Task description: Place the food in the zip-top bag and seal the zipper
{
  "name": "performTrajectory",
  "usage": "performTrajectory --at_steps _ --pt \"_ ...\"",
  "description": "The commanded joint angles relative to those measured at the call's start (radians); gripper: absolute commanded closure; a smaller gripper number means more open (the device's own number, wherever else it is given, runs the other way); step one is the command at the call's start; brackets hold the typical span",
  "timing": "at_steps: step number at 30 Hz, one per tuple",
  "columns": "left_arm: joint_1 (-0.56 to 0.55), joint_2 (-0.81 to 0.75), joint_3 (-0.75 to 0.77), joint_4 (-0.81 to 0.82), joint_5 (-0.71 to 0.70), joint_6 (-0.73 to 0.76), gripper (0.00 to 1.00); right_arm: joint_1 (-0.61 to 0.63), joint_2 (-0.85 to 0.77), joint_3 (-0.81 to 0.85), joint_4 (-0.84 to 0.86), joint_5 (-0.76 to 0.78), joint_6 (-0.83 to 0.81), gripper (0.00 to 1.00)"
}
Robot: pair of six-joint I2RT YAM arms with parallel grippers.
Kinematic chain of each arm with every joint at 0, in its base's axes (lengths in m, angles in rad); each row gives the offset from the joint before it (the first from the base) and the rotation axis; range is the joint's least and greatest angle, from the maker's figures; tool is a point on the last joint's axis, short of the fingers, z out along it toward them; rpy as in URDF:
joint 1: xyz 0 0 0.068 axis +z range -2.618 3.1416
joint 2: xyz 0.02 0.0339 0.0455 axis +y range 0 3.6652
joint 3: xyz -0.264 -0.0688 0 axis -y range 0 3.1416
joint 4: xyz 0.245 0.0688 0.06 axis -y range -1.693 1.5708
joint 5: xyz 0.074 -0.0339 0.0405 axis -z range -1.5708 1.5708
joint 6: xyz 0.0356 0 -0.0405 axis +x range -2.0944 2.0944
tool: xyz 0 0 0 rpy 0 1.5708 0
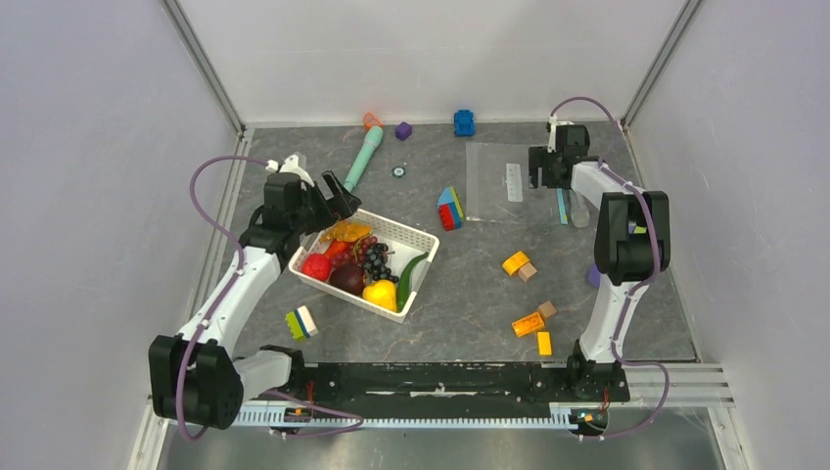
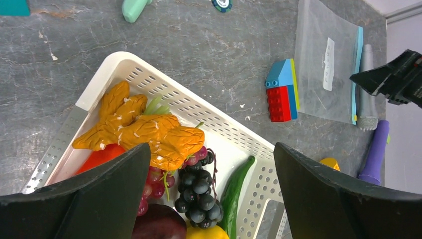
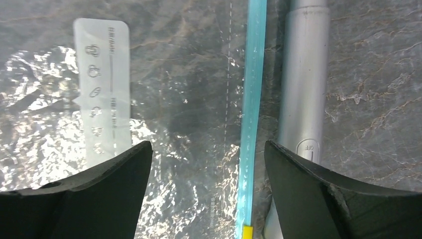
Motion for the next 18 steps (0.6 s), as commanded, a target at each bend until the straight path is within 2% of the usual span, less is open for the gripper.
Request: performTrajectory --at_steps 1,10,18 --pt "-0.001 0.008 0.011 0.034 0.036 -0.028 0.00 -0.016 0.051 0.065 -0.008 -0.027 0.006 0.11" --pt "-0.002 0.017 0.002 0.029 0.036 -0.040 0.00 -0.022 0.087 0.010 0.005 0.015 0.020 0.16" --pt "-0.001 0.033 0.011 0.032 0.021 -0.050 0.00 -0.022 0.086 -0.094 0.060 -0.129 0.061 0.37"
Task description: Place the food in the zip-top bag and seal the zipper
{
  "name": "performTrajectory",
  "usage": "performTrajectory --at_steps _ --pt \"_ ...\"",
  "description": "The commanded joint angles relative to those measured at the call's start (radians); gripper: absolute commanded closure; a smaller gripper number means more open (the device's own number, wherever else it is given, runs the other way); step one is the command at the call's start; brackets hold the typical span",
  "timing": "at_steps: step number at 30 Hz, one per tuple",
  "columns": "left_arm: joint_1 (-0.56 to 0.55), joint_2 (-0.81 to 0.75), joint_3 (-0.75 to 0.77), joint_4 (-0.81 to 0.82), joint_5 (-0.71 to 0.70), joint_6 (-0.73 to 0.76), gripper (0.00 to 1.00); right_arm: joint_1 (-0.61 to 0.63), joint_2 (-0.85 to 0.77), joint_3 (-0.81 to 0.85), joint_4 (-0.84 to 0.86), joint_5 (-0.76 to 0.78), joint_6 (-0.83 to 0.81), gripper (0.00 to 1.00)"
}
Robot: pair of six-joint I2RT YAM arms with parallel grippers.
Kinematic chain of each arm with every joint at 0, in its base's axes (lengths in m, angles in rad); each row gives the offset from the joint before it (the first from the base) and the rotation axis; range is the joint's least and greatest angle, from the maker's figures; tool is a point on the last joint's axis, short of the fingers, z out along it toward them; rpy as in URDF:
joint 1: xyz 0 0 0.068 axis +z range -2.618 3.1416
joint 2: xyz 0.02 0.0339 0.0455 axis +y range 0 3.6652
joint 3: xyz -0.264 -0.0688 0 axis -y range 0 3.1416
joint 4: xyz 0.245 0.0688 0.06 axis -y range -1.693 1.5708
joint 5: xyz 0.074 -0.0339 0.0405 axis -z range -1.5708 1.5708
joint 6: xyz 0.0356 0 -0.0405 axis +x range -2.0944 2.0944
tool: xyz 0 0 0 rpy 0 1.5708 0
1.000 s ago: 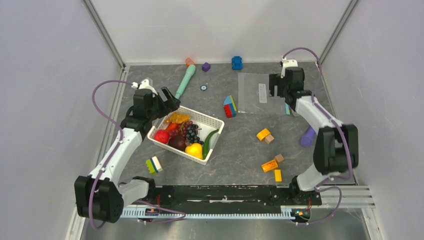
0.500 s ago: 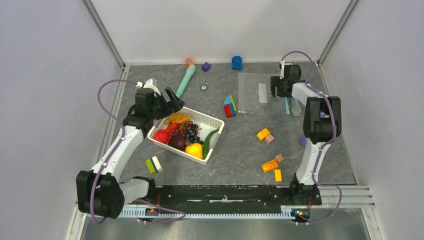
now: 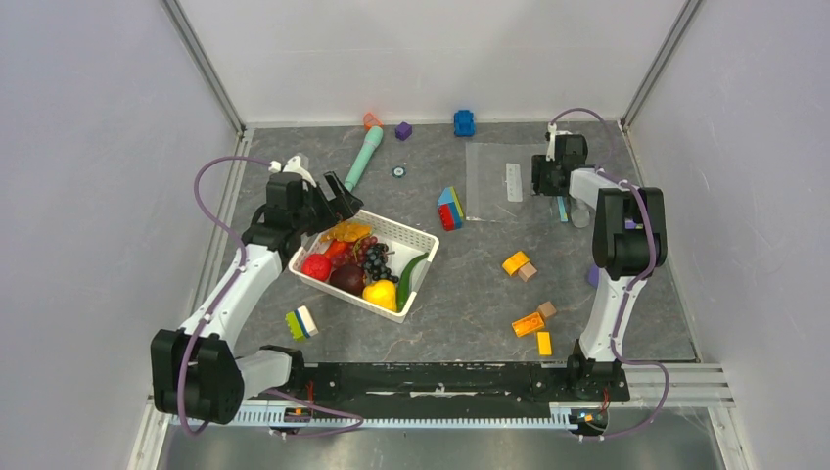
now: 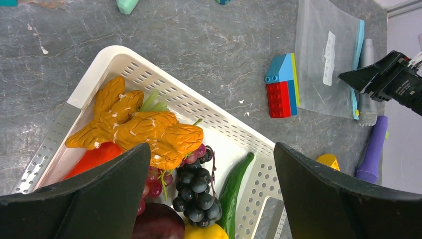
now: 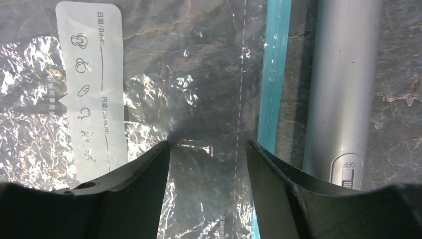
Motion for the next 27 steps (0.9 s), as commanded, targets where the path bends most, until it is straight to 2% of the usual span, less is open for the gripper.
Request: performTrajectory --at_steps 1,4,6,9,13,17,21,27 --pt "-0.001 0.017 0.011 0.027 -0.004 -0.043 0.00 0.000 0.001 -0.080 0.015 -0.079 0.030 0.41" --pt "-0.002 0.024 0.013 0.024 0.003 -0.050 0.00 0.007 -0.021 -0.131 0.054 -0.068 0.038 0.58" --pt "-0.002 0.027 0.016 0.024 0.011 -0.051 0.00 0.016 -0.042 -0.159 0.085 -0.051 0.026 0.59" --pt "-0.003 0.026 0.013 0.020 0.014 -0.051 0.00 0.029 -0.070 -0.166 0.087 0.031 0.004 0.57" --pt "-0.003 0.028 0.014 0.019 0.016 -0.050 0.00 0.033 -0.101 -0.158 0.074 0.044 -0.024 0.52" --pt "-0.003 0.036 0.023 0.016 0.014 -0.044 0.00 0.032 -0.123 -0.137 0.050 0.148 -0.046 0.49" --pt "-0.003 0.049 0.032 0.016 0.017 -0.038 0.00 0.024 -0.124 -0.134 0.027 0.147 -0.060 0.44" --pt "-0.003 0.067 0.043 0.016 0.021 -0.032 0.00 -0.029 -0.122 -0.139 0.027 0.117 -0.049 0.42"
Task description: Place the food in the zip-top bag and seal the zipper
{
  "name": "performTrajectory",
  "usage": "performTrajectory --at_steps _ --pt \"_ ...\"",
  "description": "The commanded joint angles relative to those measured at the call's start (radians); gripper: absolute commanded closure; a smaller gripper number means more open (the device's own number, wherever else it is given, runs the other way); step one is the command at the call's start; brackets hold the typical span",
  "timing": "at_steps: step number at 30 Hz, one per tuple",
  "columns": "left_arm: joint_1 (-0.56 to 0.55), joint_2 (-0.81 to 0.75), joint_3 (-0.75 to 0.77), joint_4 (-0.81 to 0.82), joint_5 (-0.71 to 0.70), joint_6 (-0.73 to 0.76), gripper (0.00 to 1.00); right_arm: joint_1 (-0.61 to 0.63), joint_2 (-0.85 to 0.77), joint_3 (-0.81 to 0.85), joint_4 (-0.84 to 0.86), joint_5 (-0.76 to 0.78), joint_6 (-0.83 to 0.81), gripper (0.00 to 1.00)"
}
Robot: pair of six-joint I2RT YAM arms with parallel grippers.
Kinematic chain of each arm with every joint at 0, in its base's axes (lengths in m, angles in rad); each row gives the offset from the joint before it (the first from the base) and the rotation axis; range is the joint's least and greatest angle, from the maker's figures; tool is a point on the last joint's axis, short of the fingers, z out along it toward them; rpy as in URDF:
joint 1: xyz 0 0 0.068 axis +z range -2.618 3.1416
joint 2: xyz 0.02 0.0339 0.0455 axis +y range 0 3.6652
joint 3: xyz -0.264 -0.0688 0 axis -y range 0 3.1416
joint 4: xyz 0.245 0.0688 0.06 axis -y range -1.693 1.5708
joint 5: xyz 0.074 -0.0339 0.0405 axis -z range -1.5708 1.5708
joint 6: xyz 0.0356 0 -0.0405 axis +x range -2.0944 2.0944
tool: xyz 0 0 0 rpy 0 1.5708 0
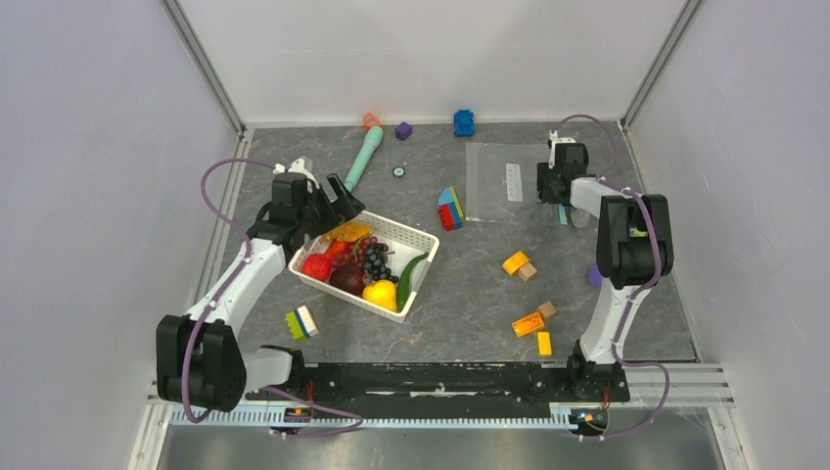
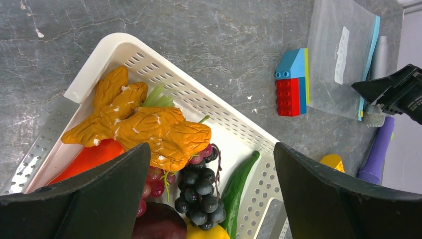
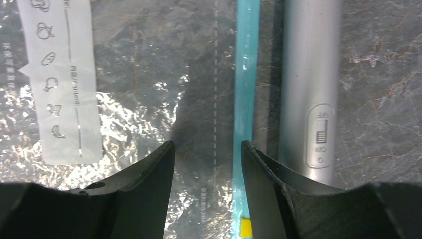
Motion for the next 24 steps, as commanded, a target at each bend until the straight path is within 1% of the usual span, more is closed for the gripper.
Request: performTrajectory --at_steps 1,3,5,8,10,15,17,19,21,22,24 --pt "-0.002 0.011 0.044 0.018 0.021 -0.007 0.00 -0.048 -0.033 -0.006 -0.040 0.013 -0.010 0.41" --pt "-0.003 0.017 0.046 0.019 0.024 -0.006 0.00 -0.053 -0.045 -0.022 -0.032 0.011 -0.016 0.38" --pt "-0.003 0.023 0.048 0.019 0.026 -0.004 0.00 -0.056 -0.056 -0.029 -0.031 0.009 -0.023 0.32" --pt "-0.003 0.029 0.050 0.021 0.029 -0.003 0.00 -0.066 -0.054 -0.031 -0.032 -0.020 -0.021 0.29" --pt "-0.003 0.033 0.053 0.022 0.028 -0.004 0.00 -0.074 -0.036 -0.033 -0.049 -0.068 0.000 0.29" --pt "-0.003 0.037 0.060 0.022 0.027 -0.004 0.00 -0.076 -0.016 -0.096 -0.028 -0.184 0.076 0.36" --pt "-0.003 0.038 0.064 0.022 0.022 -0.005 0.00 -0.072 -0.020 -0.118 -0.019 -0.200 0.100 0.39" --pt "-0.003 0.042 0.069 0.018 0.017 -0.005 0.00 -0.057 -0.033 -0.139 -0.019 -0.180 0.104 0.43" --pt "-0.003 0.046 0.073 0.016 0.017 -0.009 0.00 -0.042 -0.048 -0.158 -0.019 -0.145 0.107 0.51" --pt "-0.003 0.049 0.073 0.017 0.019 -0.011 0.00 -0.034 -0.054 -0.169 -0.014 -0.124 0.114 0.57" --pt "-0.003 0.052 0.076 0.019 0.017 -0.015 0.00 -0.026 -0.065 -0.184 -0.004 -0.095 0.124 0.74"
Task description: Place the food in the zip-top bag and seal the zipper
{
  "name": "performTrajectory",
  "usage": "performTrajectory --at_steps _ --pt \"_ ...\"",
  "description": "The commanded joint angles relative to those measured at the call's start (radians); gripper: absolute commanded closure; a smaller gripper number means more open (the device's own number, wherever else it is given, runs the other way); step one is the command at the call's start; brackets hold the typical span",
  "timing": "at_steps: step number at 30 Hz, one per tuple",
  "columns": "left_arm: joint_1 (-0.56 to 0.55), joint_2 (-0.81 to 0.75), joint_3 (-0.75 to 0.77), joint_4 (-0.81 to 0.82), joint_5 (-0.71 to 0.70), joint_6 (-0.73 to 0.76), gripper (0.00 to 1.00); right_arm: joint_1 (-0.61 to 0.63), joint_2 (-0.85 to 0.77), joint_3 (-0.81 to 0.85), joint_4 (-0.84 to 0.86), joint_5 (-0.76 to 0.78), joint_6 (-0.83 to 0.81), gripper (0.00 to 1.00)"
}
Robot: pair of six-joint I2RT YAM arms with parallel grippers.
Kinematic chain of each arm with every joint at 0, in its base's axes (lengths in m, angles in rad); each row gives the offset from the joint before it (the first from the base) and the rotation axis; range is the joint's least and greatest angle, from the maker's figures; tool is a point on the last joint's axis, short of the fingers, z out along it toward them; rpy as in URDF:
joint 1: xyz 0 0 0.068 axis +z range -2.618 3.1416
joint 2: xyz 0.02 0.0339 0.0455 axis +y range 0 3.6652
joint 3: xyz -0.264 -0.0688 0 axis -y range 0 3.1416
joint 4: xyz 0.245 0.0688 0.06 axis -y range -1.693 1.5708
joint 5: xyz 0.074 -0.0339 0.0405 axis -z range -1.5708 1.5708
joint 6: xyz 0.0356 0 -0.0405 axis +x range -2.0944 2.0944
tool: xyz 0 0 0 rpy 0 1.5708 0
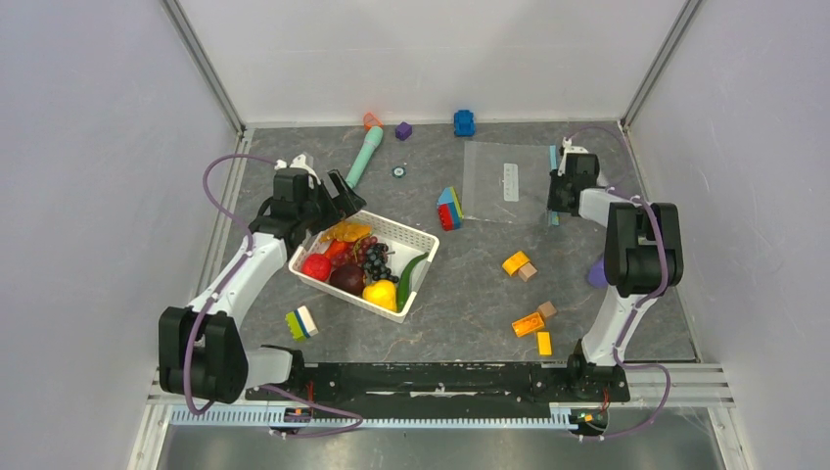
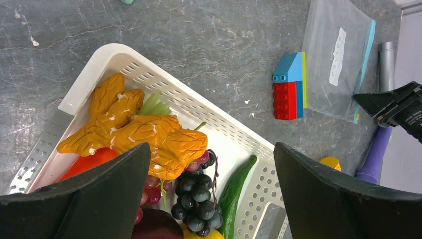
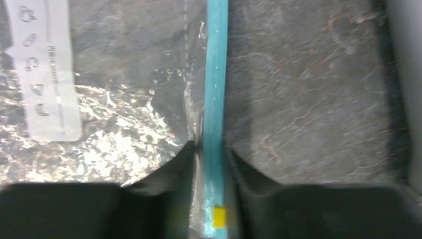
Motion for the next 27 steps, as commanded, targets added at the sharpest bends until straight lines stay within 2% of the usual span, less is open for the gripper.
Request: performTrajectory --at_steps 1,3,4,10,15,16,19,23,27 --pt "-0.002 0.014 0.044 0.019 0.013 -0.017 0.00 0.033 -0.006 -0.071 -0.073 0.022 0.053 0.82" --pt "-0.003 0.017 0.047 0.019 0.020 -0.020 0.00 0.063 -0.021 -0.086 -0.053 0.037 0.056 0.98" --pt "-0.003 0.017 0.047 0.019 0.023 -0.022 0.00 0.070 -0.031 -0.093 -0.040 0.038 0.056 1.00" --pt "-0.017 0.010 0.058 0.019 0.041 -0.033 0.00 0.108 -0.156 -0.113 0.024 0.024 0.039 1.00" --pt "-0.061 0.048 0.110 0.020 0.083 -0.035 0.00 0.167 -0.373 -0.198 0.110 -0.024 0.019 1.00" --pt "-0.083 0.058 0.127 0.026 0.087 -0.032 0.00 0.184 -0.422 -0.227 0.130 -0.025 0.011 1.00" --pt "-0.156 0.103 0.179 0.074 0.120 -0.035 0.00 0.227 -0.536 -0.293 0.158 -0.151 -0.014 1.00" --pt "-0.257 0.211 0.284 0.170 0.229 -0.065 0.00 0.312 -0.635 -0.364 0.165 -0.271 -0.083 1.00" --pt "-0.343 0.339 0.385 0.248 0.328 -0.109 0.00 0.396 -0.708 -0.423 0.174 -0.323 -0.171 1.00"
